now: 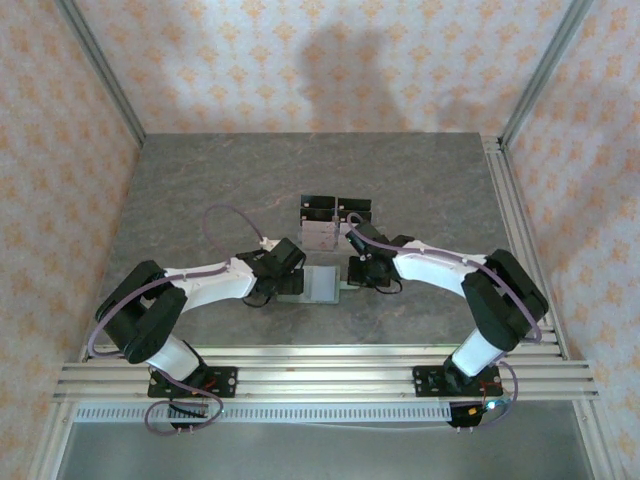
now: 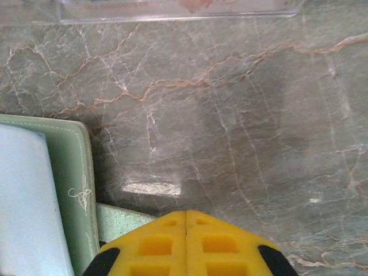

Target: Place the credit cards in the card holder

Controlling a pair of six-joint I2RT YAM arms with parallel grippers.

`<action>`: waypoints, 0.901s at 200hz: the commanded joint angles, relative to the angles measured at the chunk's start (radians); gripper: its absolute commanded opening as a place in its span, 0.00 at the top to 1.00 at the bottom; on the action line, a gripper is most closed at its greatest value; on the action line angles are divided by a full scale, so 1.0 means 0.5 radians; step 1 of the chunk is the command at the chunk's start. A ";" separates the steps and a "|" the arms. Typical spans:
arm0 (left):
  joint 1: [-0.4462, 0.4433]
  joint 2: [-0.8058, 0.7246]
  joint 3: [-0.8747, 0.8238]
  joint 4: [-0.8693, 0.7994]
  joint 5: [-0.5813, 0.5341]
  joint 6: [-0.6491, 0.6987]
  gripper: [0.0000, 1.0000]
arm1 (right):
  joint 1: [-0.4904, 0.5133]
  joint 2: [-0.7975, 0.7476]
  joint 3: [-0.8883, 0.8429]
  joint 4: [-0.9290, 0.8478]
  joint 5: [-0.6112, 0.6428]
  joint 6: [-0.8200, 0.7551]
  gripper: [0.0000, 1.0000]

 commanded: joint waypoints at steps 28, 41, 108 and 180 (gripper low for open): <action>0.024 0.026 -0.086 -0.024 -0.041 -0.055 0.00 | -0.047 -0.053 -0.061 0.004 0.024 0.030 1.00; 0.019 0.008 -0.073 -0.009 -0.008 -0.052 0.00 | -0.046 -0.046 -0.050 0.023 0.000 0.031 1.00; 0.006 -0.254 0.026 -0.048 0.051 -0.084 0.00 | -0.046 -0.049 0.141 -0.071 -0.067 -0.027 0.67; 0.022 -0.477 0.164 -0.336 -0.232 -0.137 0.00 | -0.047 -0.067 0.702 -0.490 0.101 -0.595 0.50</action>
